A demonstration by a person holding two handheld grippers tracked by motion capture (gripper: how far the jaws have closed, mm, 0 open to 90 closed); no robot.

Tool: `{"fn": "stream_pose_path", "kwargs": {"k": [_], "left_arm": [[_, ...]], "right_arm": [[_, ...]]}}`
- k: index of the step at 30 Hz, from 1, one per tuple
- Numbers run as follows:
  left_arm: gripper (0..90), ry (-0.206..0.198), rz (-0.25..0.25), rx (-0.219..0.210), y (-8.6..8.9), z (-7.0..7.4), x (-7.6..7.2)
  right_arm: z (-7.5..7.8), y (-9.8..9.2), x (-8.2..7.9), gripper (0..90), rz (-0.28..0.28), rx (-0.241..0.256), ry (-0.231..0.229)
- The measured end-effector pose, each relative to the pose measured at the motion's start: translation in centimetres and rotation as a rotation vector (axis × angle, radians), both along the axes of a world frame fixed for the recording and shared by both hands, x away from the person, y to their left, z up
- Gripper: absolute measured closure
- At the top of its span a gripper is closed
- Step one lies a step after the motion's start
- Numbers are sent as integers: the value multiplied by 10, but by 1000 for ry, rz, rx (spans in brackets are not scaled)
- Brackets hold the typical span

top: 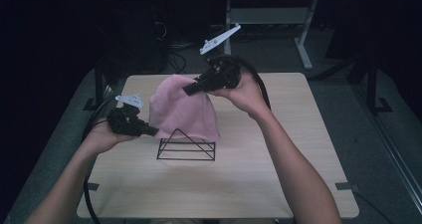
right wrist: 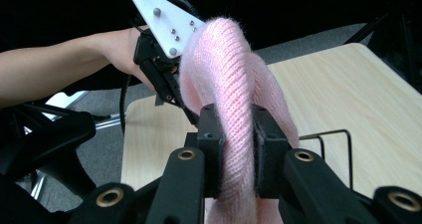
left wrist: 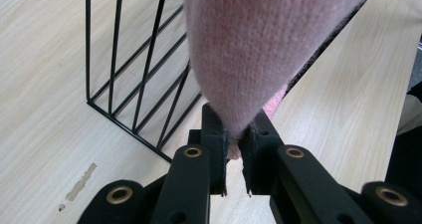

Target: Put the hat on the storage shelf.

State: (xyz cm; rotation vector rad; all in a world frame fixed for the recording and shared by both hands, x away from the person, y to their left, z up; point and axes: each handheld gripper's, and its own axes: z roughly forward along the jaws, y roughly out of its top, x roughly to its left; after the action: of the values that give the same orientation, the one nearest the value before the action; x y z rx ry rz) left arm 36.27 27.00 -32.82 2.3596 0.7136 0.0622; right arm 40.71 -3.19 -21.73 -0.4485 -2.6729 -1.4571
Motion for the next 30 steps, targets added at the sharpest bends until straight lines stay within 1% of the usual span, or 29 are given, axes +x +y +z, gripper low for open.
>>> {"fn": "stream_pose_path", "kwargs": {"k": [1, 2, 5, 6, 7, 8, 9, 12, 13, 15, 16, 18, 19, 20, 22, 23, 24, 25, 28, 30], "left_arm": [[819, 1, 2, 1, 0, -2, 0], [819, -4, 1, 5, 0, -3, -1], [819, 5, 5, 10, 1, -7, -1], [819, 5, 7, 12, 1, -9, -2], [819, 10, 11, 11, 1, -11, -2], [819, 13, 12, 16, 1, -12, -3], [819, 13, 9, 29, 2, -14, -3], [819, 15, 10, 39, 2, -18, -4], [819, 18, 14, 42, 2, -20, -5], [819, 20, 9, 53, 2, -23, -4], [820, 24, 18, 53, 2, -26, -5], [820, 25, 19, 66, 2, -29, -6], [820, 25, 19, 66, 2, -29, -6], [820, 27, 17, 76, 2, -32, -6], [820, 30, 28, 75, 2, -35, -6], [820, 28, 24, 78, 3, -37, -5], [820, 27, 24, 86, 3, -39, -4], [820, 31, 33, 81, 3, -41, -4], [820, 31, 36, 104, 3, -45, -4], [820, 25, 28, 124, 2, -46, -3]], "right_arm": [[-2, 0, -1, 772, -1, 0, 6], [-3, 0, 0, 772, 1, -2, 0], [-9, 0, -1, 771, 6, -10, 6], [-10, 0, -1, 770, 3, -14, 18], [-12, 1, -2, 768, 6, -14, 15], [-14, 1, -2, 766, 8, -18, 20], [-15, 1, -2, 765, 11, -20, 19], [-21, 2, -3, 763, 14, -32, 34], [-23, 2, -2, 762, 18, -31, 30], [-27, 3, -3, 761, 21, -36, 37], [-29, 3, -3, 760, 23, -38, 46], [-33, 4, -3, 753, 29, -47, 51], [-35, 4, -4, 750, 30, -51, 58], [-39, 5, -4, 748, 38, -52, 54], [-42, 5, -5, 738, 38, -59, 64], [-43, 5, -5, 736, 40, -56, 63], [-45, 5, -5, 736, 43, -62, 74], [-47, 5, -5, 736, 47, -64, 68], [-52, 6, -7, 738, 49, -67, 84], [-56, 6, -7, 742, 56, -73, 82]]}}
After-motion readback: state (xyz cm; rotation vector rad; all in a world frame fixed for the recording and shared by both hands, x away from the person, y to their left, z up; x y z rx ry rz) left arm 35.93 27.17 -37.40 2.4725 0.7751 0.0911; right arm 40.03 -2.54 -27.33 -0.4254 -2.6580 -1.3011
